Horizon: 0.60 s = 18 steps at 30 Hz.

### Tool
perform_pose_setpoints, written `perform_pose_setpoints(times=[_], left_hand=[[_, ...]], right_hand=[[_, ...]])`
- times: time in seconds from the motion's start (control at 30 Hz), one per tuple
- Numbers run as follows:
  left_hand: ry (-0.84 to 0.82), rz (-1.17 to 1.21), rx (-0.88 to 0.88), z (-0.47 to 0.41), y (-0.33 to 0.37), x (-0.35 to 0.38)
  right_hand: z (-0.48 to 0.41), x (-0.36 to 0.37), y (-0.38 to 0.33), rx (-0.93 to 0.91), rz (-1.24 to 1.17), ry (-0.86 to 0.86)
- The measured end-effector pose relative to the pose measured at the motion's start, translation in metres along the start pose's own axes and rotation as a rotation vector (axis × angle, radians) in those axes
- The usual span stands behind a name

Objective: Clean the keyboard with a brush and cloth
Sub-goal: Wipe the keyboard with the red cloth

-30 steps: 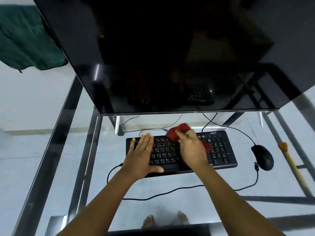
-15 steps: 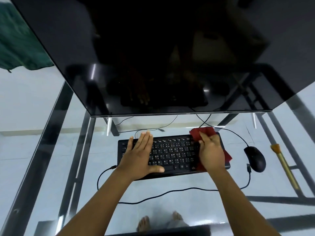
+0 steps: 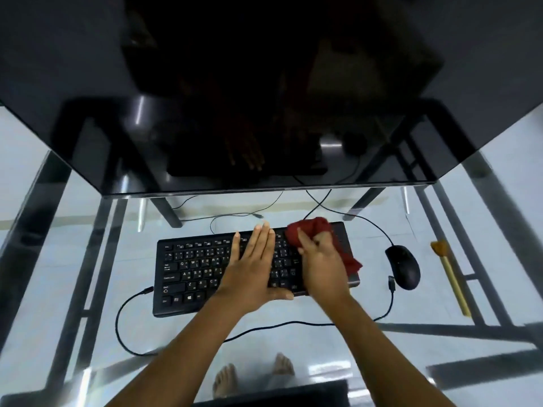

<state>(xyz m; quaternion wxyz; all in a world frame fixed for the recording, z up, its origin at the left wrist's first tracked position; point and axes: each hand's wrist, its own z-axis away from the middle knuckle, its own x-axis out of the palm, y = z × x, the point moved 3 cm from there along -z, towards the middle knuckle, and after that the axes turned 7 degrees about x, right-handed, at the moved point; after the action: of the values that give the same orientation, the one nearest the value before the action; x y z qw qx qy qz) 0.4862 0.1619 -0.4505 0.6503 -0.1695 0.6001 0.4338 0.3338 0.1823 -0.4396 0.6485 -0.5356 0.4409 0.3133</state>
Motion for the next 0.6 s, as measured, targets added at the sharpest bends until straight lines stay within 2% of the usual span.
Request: perform_pose_setpoints(times=[0.07, 0.13, 0.2, 0.27, 0.3, 0.37, 0.47, 0.5, 0.53, 0.6], left_hand=[[0.005, 0.013, -0.016, -0.003, 0.003, 0.003], [0.022, 0.02, -0.027, -0.003, 0.002, 0.004], [0.044, 0.047, -0.035, -0.002, 0.001, 0.003], [0.05, 0.057, -0.039, -0.003, 0.002, 0.003], [0.055, 0.055, -0.042, -0.003, 0.003, 0.002], [0.06, 0.061, -0.052, -0.003, 0.003, 0.002], [0.049, 0.051, -0.048, -0.003, 0.003, 0.0], [0.044, 0.056, -0.047, -0.003, 0.003, 0.0], [0.042, 0.064, -0.048, -0.003, 0.003, 0.0], [0.037, 0.072, -0.05, -0.003, 0.004, 0.0]], right_hand=[[0.018, 0.008, -0.013, -0.211, 0.051, -0.102], [0.008, -0.002, 0.008, -0.266, 0.083, -0.056], [-0.012, -0.013, 0.045, -0.095, 0.156, 0.035], [-0.018, -0.022, 0.068, 0.156, 0.022, 0.14], [-0.013, -0.02, 0.063, 0.187, -0.049, 0.157], [0.01, -0.005, 0.036, 0.042, -0.084, 0.094], [0.048, 0.007, 0.011, -0.25, -0.061, -0.147], [0.047, 0.003, 0.016, -0.304, -0.018, -0.144], [0.039, -0.002, 0.026, -0.284, 0.0, -0.095], [0.02, -0.016, 0.052, -0.089, -0.062, 0.057]])
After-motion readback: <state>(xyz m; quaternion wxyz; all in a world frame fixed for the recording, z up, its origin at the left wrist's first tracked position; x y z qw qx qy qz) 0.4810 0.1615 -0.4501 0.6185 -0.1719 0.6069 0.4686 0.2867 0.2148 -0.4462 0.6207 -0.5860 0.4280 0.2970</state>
